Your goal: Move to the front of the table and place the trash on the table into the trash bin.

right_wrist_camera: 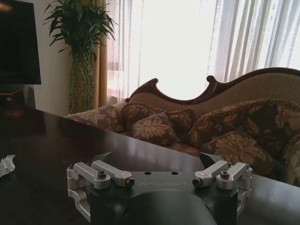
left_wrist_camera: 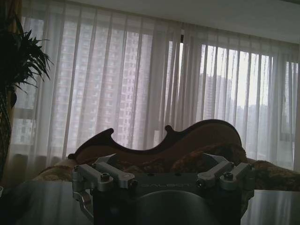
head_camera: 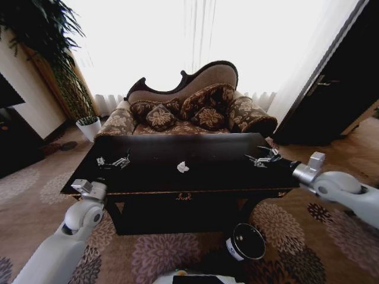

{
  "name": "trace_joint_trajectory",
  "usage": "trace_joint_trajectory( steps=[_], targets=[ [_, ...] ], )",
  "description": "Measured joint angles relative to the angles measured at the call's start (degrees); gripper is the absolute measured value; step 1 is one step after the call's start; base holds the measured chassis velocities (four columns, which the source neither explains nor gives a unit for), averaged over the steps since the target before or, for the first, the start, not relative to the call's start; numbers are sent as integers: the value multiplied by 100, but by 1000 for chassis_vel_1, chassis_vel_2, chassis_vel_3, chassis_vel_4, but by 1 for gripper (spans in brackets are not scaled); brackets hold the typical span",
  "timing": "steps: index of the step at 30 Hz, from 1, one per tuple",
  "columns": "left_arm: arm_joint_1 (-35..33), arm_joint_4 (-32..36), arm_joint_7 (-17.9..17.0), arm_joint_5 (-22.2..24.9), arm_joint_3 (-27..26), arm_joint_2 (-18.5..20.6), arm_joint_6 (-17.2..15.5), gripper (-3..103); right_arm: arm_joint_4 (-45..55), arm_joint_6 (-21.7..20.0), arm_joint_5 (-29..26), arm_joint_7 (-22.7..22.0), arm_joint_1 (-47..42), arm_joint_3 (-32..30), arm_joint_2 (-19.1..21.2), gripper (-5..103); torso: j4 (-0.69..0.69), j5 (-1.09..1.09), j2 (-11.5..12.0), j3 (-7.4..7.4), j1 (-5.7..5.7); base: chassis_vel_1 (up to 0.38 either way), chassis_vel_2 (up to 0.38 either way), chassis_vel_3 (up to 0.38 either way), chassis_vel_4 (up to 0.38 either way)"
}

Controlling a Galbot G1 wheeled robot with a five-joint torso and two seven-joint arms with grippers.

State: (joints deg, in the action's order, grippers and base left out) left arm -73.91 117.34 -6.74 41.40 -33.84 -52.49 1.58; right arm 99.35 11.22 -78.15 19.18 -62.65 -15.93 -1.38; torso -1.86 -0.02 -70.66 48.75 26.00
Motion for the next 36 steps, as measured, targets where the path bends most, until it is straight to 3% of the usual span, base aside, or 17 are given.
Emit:
trace_joint_trajectory(
  steps=[8, 23, 36],
  targets=[
    [0, 0, 0, 0, 0, 0, 0, 100, 29, 13, -7, -145, 39, -31, 84, 100, 0, 0, 0, 0, 0, 0, 0, 0, 0],
    [0, 0, 0, 0, 0, 0, -1, 100, -305, 111, 467, -157, 2, 145, -304, 100, 0, 0, 0, 0, 0, 0, 0, 0, 0],
    [0, 0, 0, 0, 0, 0, -1, 100, -71, 205, 1274, -369, -95, 290, -1389, 100, 0, 1, 0, 0, 0, 0, 0, 0, 0]
  ],
)
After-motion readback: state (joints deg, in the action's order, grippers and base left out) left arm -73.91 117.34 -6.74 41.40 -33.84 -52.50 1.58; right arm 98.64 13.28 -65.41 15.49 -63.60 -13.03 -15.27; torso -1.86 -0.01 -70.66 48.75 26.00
